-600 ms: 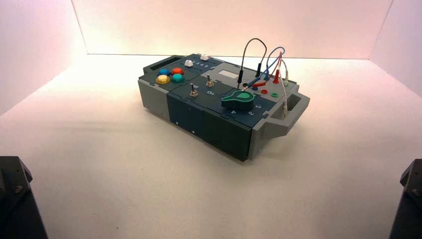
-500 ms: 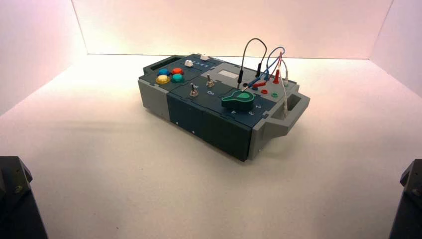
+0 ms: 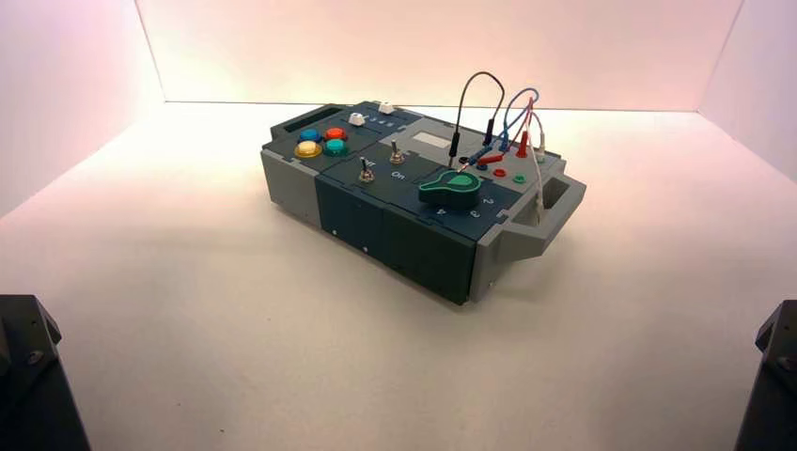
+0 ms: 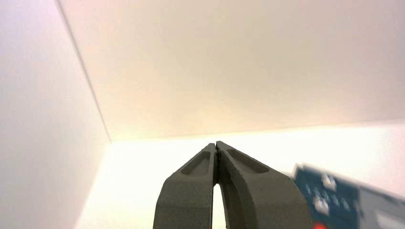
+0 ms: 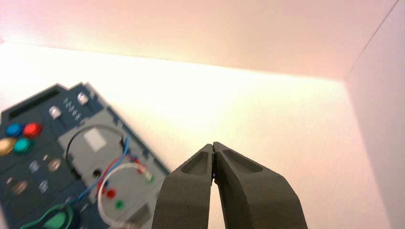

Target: Flip the top switch on with the left gripper.

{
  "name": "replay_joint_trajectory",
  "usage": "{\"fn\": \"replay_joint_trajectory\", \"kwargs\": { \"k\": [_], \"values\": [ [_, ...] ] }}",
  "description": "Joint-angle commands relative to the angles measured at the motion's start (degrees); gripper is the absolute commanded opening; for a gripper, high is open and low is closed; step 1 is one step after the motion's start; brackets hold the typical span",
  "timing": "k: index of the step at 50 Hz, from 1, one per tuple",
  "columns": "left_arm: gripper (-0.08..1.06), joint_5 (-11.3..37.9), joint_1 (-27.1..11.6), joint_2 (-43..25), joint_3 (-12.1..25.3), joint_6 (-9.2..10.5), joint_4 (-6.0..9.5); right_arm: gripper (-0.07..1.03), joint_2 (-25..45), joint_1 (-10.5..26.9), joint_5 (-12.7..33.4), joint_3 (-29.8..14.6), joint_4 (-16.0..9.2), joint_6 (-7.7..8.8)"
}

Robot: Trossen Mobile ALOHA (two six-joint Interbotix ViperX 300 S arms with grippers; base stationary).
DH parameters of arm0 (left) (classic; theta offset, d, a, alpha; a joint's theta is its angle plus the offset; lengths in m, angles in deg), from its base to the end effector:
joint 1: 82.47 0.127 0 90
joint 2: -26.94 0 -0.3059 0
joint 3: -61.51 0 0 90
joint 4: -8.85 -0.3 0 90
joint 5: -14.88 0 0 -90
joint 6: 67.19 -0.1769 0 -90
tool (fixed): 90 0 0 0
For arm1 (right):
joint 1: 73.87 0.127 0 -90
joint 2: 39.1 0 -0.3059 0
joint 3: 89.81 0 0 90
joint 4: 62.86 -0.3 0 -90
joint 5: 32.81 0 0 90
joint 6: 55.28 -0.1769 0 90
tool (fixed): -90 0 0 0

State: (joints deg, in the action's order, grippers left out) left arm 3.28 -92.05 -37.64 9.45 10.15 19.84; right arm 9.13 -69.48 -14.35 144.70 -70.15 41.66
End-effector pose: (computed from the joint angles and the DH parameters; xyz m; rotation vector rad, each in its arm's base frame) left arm 0.3042 -0.0445 0.2223 0.0601 0.2628 -0.1325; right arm 0.2390 0.0255 0.1978 -0.0102 0.5423 0.1140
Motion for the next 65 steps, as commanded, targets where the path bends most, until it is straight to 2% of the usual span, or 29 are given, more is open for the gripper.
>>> {"fn": "replay_joint_trajectory", "kwargs": {
  "k": [1,6,14,21,26,30,32,36,38,40,46,49,52,56,58,59,62,63,65],
  "values": [
    [-0.03,12.83,-1.85,-0.62,6.33,-0.35,-0.62,-0.02,0.79,0.18,6.24,-4.83,-0.88,-0.18],
    [-0.03,23.47,-3.69,-2.37,10.99,-1.32,-0.70,-0.02,1.58,0.09,11.69,-7.03,-1.67,-0.53],
    [-0.03,36.83,-5.80,-6.86,17.40,-2.99,-0.53,-0.02,5.36,0.18,19.42,-9.67,-3.78,-1.67],
    [-0.03,44.82,-6.06,-11.25,22.50,-2.99,-0.09,-0.02,10.90,0.09,24.52,-11.60,-6.15,-2.72],
    [-0.03,49.57,-6.42,-14.33,25.49,-2.99,0.35,-0.02,15.38,0.18,27.60,-13.01,-7.73,-2.72],
    [-0.03,52.38,-7.21,-16.26,27.25,-3.34,0.35,-0.02,18.98,0.09,29.36,-14.15,-7.73,-2.55],
    [-0.03,53.96,-7.91,-17.49,28.04,-4.31,0.35,-0.02,20.83,0.18,29.97,-14.68,-7.82,-2.29],
    [-0.03,55.46,-9.67,-19.51,28.92,-6.06,0.26,0.00,23.29,0.62,30.06,-15.29,-7.73,-1.14],
    [-0.03,55.55,-10.46,-20.13,29.09,-6.42,0.35,0.06,24.70,0.97,30.06,-15.73,-7.65,-0.35],
    [-0.03,55.46,-11.78,-20.92,29.27,-6.42,0.35,0.14,25.58,1.32,29.88,-16.08,-7.47,0.09],
    [-0.03,55.37,-14.68,-22.50,29.36,-6.42,0.44,0.49,28.56,3.25,29.36,-17.05,-4.83,0.44],
    [-0.03,55.28,-15.91,-23.03,29.53,-6.33,0.44,0.60,29.44,4.48,28.83,-17.31,-3.34,0.44],
    [-0.03,55.28,-16.96,-23.55,29.62,-6.24,0.53,0.62,29.97,5.80,27.77,-17.31,-1.67,0.26],
    [-0.01,55.28,-17.84,-24.35,29.97,-6.06,0.79,0.62,30.50,7.65,25.58,-17.23,0.70,-1.05],
    [0.04,55.28,-18.02,-24.70,30.06,-5.98,0.88,0.62,30.67,8.00,24.79,-17.05,1.23,-1.32],
    [0.19,55.28,-18.37,-25.14,30.15,-5.71,1.14,0.62,31.03,8.26,23.99,-16.88,1.67,-1.67],
    [0.37,55.28,-18.54,-25.66,30.15,-5.01,1.23,0.62,31.55,8.26,22.94,-16.26,1.93,-1.85],
    [0.41,55.28,-18.54,-25.93,30.15,-4.48,1.23,0.62,31.73,8.26,22.76,-16.17,2.02,-1.85],
    [0.43,55.28,-18.54,-26.28,30.23,-3.78,1.23,0.62,32.26,8.26,21.97,-15.73,2.37,-2.11]
  ]
}}
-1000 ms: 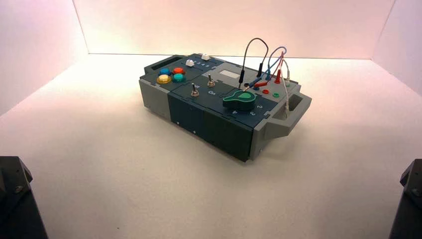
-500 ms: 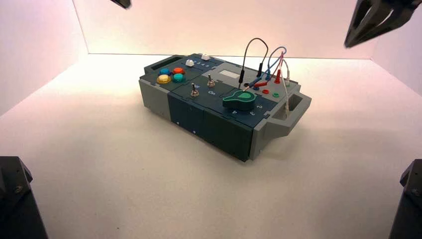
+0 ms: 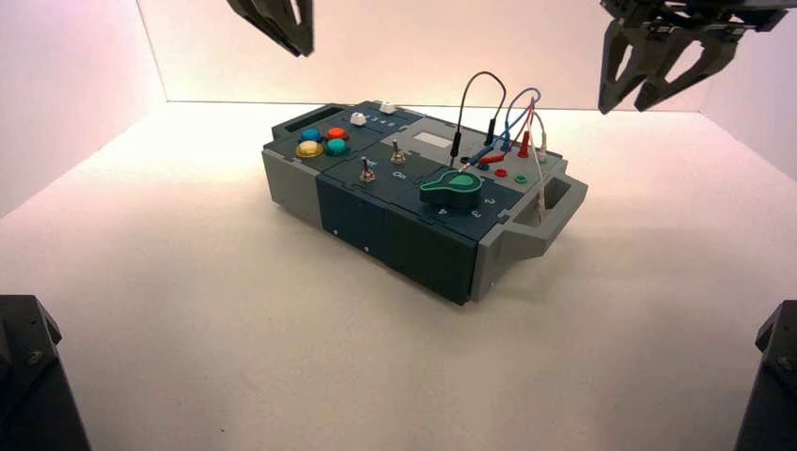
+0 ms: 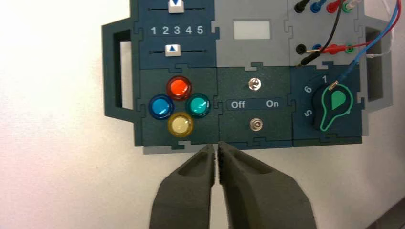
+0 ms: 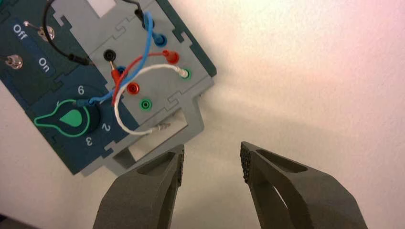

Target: Flip the top switch on with the left gripper.

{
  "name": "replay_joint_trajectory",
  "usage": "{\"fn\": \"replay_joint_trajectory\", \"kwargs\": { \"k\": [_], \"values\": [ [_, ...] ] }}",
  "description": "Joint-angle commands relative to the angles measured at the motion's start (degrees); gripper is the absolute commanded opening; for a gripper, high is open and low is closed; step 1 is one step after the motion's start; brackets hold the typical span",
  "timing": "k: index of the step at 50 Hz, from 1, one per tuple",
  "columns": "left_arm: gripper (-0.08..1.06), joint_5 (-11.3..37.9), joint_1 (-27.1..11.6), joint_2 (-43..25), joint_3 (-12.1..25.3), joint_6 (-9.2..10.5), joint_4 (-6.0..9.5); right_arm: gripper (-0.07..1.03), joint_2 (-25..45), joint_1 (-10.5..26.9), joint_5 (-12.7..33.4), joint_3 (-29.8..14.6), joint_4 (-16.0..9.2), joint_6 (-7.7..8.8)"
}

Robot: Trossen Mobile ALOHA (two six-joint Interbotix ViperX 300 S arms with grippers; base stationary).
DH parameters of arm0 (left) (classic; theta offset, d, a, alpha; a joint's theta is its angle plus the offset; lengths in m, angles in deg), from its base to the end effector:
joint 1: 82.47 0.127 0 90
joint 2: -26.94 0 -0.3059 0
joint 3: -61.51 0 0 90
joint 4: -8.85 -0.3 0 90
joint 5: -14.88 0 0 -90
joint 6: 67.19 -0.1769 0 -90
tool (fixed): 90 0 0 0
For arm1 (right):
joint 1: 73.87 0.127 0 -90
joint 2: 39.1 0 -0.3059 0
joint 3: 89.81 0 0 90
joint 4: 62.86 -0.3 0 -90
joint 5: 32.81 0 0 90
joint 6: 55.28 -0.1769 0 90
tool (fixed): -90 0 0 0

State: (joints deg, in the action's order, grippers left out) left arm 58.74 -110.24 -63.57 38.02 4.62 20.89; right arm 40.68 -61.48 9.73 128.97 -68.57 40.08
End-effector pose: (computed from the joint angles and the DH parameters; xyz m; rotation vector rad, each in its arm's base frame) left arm 0.2930 -0.1832 0.1495 0.3422 1.1285 -0.6522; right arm 0.2580 0.0689 0.1178 -0.1097 1.2364 0.2587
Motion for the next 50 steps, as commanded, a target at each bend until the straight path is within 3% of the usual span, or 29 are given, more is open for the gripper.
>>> {"fn": "replay_joint_trajectory", "kwargs": {
  "k": [1,6,15,26,34,50],
  "values": [
    [0.43,-0.18,-0.35,-0.62,1.76,2.20,0.18,0.62,0.97,0.26,-2.46,0.18,0.97,-0.79],
    [0.35,-0.18,-1.49,-1.49,2.37,2.99,0.18,0.59,2.81,0.26,-4.04,0.97,1.23,-2.29],
    [-0.01,-0.18,-3.87,-3.08,4.92,3.08,0.18,0.44,6.33,0.26,-8.17,0.97,1.23,-3.69],
    [-0.03,0.70,-5.45,-6.59,8.17,3.08,0.18,0.45,10.11,0.35,-10.37,0.18,1.23,-3.60],
    [-0.03,1.49,-7.38,-9.58,10.37,3.08,0.00,0.55,12.66,1.93,-11.34,0.26,1.23,-3.52],
    [-0.03,1.58,-9.40,-14.85,12.04,3.08,-0.26,0.55,17.84,4.22,-13.71,-0.35,1.32,-2.99]
  ]
}}
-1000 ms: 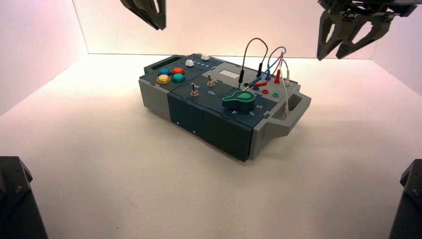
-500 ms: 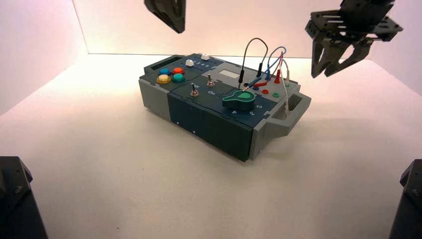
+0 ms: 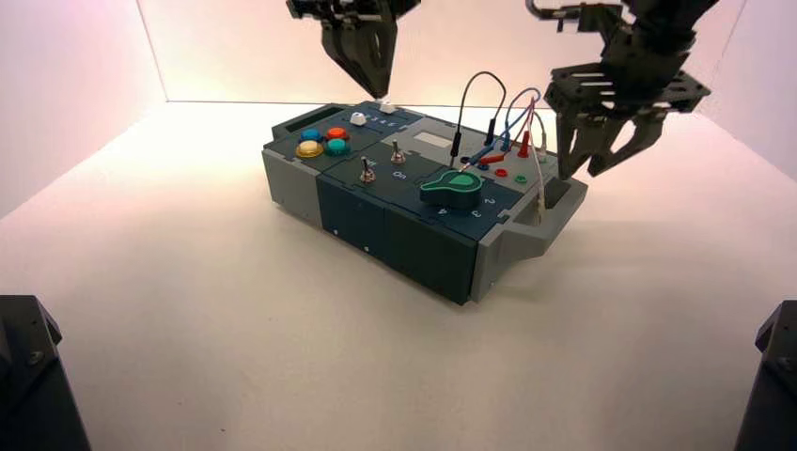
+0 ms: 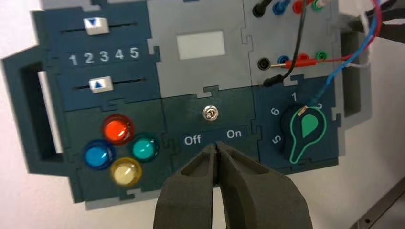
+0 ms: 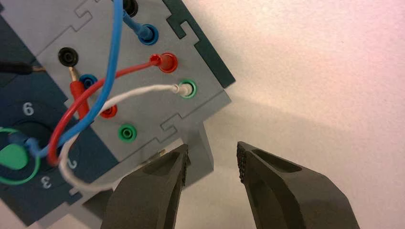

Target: Flip the top switch on with the left gripper.

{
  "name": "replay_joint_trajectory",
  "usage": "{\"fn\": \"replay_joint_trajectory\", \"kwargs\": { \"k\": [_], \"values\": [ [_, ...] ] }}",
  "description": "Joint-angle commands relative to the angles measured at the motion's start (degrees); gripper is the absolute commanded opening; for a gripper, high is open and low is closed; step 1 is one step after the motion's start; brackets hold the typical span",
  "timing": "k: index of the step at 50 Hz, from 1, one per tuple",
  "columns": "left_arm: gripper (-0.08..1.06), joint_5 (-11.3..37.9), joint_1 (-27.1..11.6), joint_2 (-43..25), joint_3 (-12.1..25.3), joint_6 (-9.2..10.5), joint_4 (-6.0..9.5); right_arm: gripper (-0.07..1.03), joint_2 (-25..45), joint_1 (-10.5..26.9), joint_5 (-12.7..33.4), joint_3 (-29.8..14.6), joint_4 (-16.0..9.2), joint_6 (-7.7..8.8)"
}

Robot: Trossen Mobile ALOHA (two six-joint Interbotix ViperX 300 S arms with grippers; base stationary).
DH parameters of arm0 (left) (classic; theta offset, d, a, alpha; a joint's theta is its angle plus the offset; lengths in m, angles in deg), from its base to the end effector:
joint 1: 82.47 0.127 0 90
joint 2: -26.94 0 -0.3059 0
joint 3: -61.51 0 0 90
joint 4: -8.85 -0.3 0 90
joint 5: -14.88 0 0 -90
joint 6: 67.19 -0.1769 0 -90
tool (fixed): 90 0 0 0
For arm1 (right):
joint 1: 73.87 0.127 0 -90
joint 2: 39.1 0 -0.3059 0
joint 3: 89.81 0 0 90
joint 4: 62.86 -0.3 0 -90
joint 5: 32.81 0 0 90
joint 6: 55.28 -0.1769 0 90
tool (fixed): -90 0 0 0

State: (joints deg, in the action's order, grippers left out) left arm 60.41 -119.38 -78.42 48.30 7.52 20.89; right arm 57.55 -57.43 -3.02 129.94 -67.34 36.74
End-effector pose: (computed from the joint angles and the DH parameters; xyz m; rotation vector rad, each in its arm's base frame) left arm 0.2995 -0.2578 0.1108 0.4185 1.2346 -0.7567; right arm 0.2711 0.0872 0.0420 -0.1375 1.3271 0.2545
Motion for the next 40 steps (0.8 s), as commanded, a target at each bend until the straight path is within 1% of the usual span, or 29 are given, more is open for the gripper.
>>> {"fn": "replay_joint_trajectory", "kwargs": {
  "k": [1,9,18,28,33,40],
  "values": [
    [-0.03,-0.09,-0.53,-0.62,1.76,0.18,-0.62,0.55,2.02,0.18,-1.49,-1.14,0.09,0.35],
    [-0.03,-0.26,-0.53,-1.67,2.20,0.00,-0.97,0.55,4.57,0.18,-3.34,-1.32,0.35,0.44],
    [-0.03,-0.18,-0.53,-2.55,2.37,0.00,-0.97,0.55,6.24,0.18,-3.43,-1.67,0.88,0.35],
    [-0.03,0.26,-0.53,-2.46,2.37,0.09,-0.97,0.55,4.75,0.88,-2.55,-0.97,0.79,0.44],
    [-0.03,0.26,-0.62,-2.64,2.64,0.09,-0.97,0.55,4.22,1.05,-0.70,-0.97,0.88,0.44],
    [-0.03,0.26,-0.53,-2.81,2.55,0.18,-0.97,0.55,3.08,1.23,-0.53,-0.26,0.70,0.44]
  ]
}}
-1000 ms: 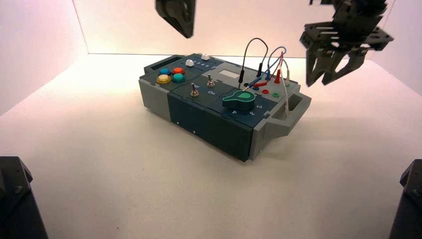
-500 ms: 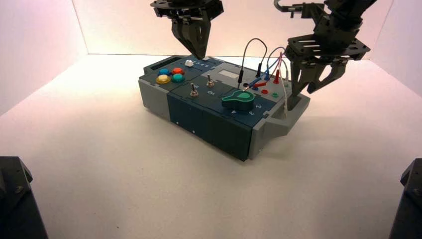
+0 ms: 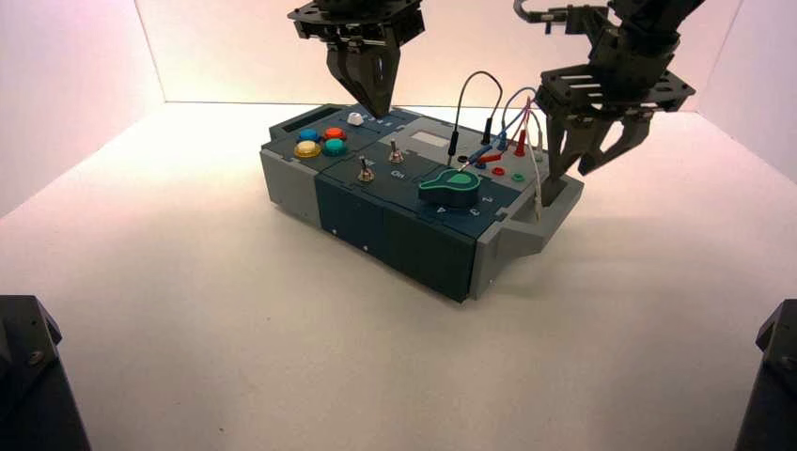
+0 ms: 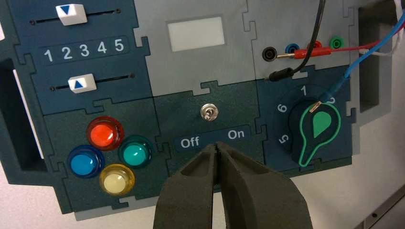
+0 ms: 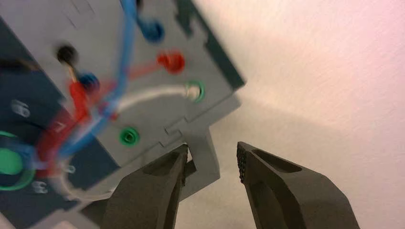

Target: Flip the top switch on with the left gripper.

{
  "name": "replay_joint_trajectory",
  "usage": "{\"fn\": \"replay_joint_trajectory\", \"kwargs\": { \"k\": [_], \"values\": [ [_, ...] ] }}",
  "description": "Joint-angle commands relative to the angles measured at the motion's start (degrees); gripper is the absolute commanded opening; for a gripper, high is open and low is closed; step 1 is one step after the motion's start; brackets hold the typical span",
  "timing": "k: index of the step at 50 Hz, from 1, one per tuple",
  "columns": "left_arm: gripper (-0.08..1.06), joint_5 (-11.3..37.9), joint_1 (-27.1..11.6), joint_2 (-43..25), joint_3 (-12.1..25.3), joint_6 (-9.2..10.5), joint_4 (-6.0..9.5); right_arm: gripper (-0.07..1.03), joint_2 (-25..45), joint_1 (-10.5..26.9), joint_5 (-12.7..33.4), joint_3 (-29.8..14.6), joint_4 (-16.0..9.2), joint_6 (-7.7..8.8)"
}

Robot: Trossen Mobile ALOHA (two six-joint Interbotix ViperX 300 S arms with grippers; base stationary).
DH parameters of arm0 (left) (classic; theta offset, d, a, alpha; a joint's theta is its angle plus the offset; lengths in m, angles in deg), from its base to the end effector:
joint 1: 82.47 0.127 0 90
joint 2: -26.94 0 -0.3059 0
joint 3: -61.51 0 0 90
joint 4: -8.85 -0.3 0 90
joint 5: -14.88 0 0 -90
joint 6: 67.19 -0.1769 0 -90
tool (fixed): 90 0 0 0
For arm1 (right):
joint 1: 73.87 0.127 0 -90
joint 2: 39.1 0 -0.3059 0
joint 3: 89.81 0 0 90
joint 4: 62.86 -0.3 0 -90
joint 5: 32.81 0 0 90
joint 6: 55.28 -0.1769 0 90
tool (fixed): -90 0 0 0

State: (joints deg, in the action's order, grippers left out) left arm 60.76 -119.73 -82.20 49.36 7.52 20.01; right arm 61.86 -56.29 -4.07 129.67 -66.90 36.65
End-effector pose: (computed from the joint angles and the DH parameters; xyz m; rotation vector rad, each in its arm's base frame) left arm 0.3012 -0.2600 0.0897 0.4511 1.2833 -0.7543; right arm 0.2676 0.0911 0.0224 -0.1653 1.3771 0.2651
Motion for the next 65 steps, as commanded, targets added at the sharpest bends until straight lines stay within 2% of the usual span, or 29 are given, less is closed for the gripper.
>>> {"fn": "replay_joint_trajectory", "kwargs": {
  "k": [1,13,20,30,43,65],
  "values": [
    [-0.03,-0.09,-0.18,0.97,1.58,0.18,-0.09,0.55,-1.41,0.09,0.53,0.09,0.26,0.44],
    [-0.03,-0.53,-0.18,0.53,1.76,0.00,-0.44,0.54,-2.46,0.35,-1.85,1.58,0.18,0.26],
    [-0.03,-0.62,-0.26,-0.26,1.93,-0.09,-0.35,0.42,-1.67,0.18,-3.34,1.85,0.26,0.18],
    [-0.03,-0.79,-0.53,-1.05,1.93,0.00,-0.35,0.40,-0.79,0.18,-3.60,1.58,0.35,0.18],
    [-0.03,-3.43,-0.53,-3.25,2.02,0.00,-0.70,0.29,-0.62,0.18,-3.60,1.67,0.35,0.18],
    [-0.03,-4.57,-0.53,-5.89,3.96,0.09,-1.32,0.27,-0.62,0.18,-3.52,1.85,0.35,0.18]
  ]
}}
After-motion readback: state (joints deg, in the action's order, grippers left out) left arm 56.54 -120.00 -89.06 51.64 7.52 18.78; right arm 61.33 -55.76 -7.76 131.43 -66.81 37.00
